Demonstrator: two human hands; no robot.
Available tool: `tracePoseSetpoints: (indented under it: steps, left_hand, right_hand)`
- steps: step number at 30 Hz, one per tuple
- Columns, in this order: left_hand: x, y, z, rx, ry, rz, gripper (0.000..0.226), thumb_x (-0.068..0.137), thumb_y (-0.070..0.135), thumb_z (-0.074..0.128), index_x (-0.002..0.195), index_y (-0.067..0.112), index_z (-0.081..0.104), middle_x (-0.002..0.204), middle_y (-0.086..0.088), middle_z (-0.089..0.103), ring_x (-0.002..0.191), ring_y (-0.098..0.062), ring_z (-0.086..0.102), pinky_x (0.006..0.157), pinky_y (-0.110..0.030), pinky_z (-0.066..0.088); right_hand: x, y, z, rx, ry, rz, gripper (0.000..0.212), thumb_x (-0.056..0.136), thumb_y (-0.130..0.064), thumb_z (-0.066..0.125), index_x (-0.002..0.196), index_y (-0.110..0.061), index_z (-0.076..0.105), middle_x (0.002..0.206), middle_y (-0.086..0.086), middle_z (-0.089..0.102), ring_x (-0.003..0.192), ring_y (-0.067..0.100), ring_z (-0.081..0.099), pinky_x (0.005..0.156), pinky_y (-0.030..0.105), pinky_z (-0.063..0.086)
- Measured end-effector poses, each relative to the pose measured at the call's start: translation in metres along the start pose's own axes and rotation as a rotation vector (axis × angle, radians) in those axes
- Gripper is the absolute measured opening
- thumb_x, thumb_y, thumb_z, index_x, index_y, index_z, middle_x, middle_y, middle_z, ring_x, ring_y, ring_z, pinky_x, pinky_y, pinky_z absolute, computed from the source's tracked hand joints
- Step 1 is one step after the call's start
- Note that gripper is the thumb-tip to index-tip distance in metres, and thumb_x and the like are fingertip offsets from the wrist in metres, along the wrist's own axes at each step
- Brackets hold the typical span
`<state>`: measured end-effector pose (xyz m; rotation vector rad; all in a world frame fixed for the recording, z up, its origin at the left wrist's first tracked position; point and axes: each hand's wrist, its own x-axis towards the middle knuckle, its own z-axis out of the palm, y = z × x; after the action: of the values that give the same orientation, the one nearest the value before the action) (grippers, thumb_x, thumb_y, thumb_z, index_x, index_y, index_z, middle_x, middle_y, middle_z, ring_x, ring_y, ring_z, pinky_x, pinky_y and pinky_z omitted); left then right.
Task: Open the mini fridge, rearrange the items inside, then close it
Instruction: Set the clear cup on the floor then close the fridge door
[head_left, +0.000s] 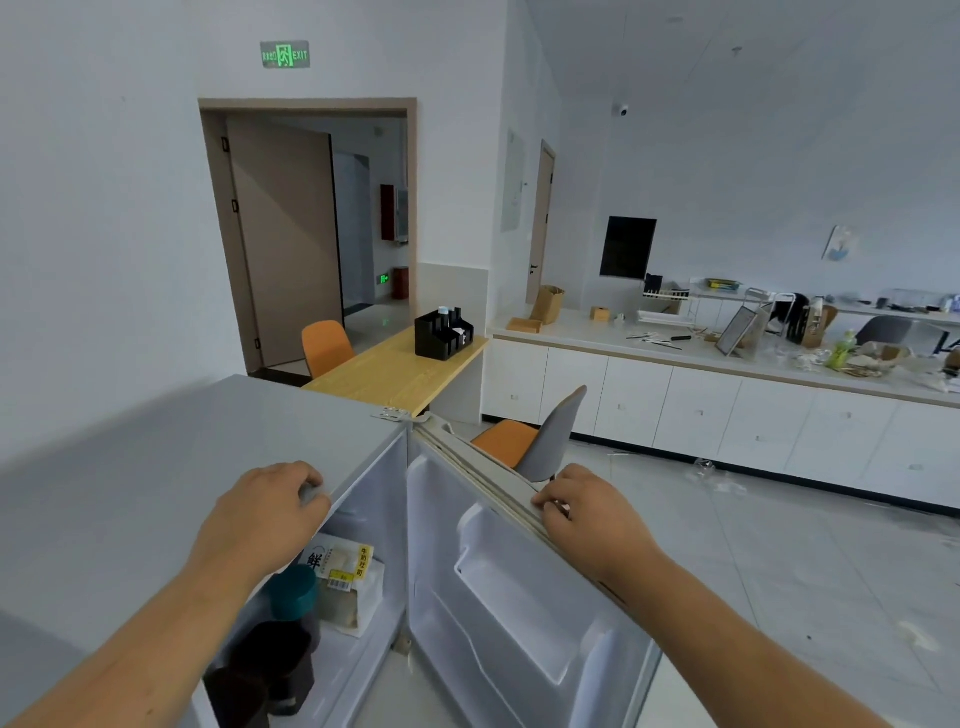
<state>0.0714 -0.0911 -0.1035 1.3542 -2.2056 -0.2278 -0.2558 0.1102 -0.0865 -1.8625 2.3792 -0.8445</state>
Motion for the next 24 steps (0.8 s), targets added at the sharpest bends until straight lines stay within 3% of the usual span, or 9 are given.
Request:
tracePoseSetpoints:
  steps: [4, 8, 16, 21, 24]
  left_hand:
    - [-0.002, 0.002, -0.002, -0.012, 0.009, -0.003, 0.022, 0.091, 0.042, 0.056, 0.109, 0.033, 0.065, 0.103, 0.007, 0.067, 0.095, -0.014, 0.06, 0.08, -0.039, 0.057]
    - [-0.003, 0.003, -0.004, -0.02, 0.028, 0.006, 0.02, 0.091, 0.041, 0.058, 0.107, 0.031, 0.066, 0.103, 0.007, 0.068, 0.093, -0.015, 0.06, 0.081, -0.04, 0.057]
    - [-0.002, 0.003, -0.004, -0.032, 0.031, 0.008, 0.025, 0.091, 0.039, 0.058, 0.11, 0.027, 0.068, 0.107, 0.005, 0.07, 0.094, -0.014, 0.059, 0.079, -0.036, 0.054]
    - [-0.001, 0.001, -0.002, -0.039, 0.016, -0.003, 0.029, 0.091, 0.037, 0.057, 0.114, 0.026, 0.07, 0.113, 0.003, 0.072, 0.094, -0.013, 0.058, 0.076, -0.033, 0.05]
    - [-0.001, 0.002, -0.002, -0.045, 0.008, -0.011, 0.031, 0.09, 0.037, 0.056, 0.115, 0.025, 0.07, 0.115, 0.002, 0.072, 0.098, -0.017, 0.062, 0.081, -0.035, 0.053]
  right_hand:
    - [-0.007, -0.016, 0.009, -0.002, 0.012, -0.026, 0.028, 0.094, -0.017, 0.053, 0.106, -0.023, 0.077, 0.101, -0.011, 0.061, 0.089, 0.006, 0.058, 0.076, 0.018, 0.046]
    - [-0.012, -0.028, 0.016, -0.064, 0.01, -0.062, 0.027, 0.093, -0.019, 0.052, 0.105, -0.023, 0.077, 0.098, -0.008, 0.057, 0.084, 0.008, 0.056, 0.073, 0.023, 0.049]
    - [-0.018, -0.04, 0.02, -0.106, -0.031, -0.095, 0.026, 0.088, -0.013, 0.052, 0.101, -0.015, 0.074, 0.111, 0.002, 0.07, 0.099, 0.02, 0.063, 0.087, 0.038, 0.053]
    - [-0.025, -0.053, 0.021, -0.048, -0.072, -0.175, 0.04, 0.089, -0.026, 0.046, 0.115, -0.026, 0.075, 0.123, -0.012, 0.069, 0.112, 0.008, 0.06, 0.098, 0.024, 0.045]
    - [-0.031, -0.069, 0.035, 0.015, -0.055, -0.204, 0.043, 0.088, -0.03, 0.043, 0.117, -0.029, 0.074, 0.126, -0.016, 0.067, 0.114, 0.001, 0.056, 0.097, 0.012, 0.036]
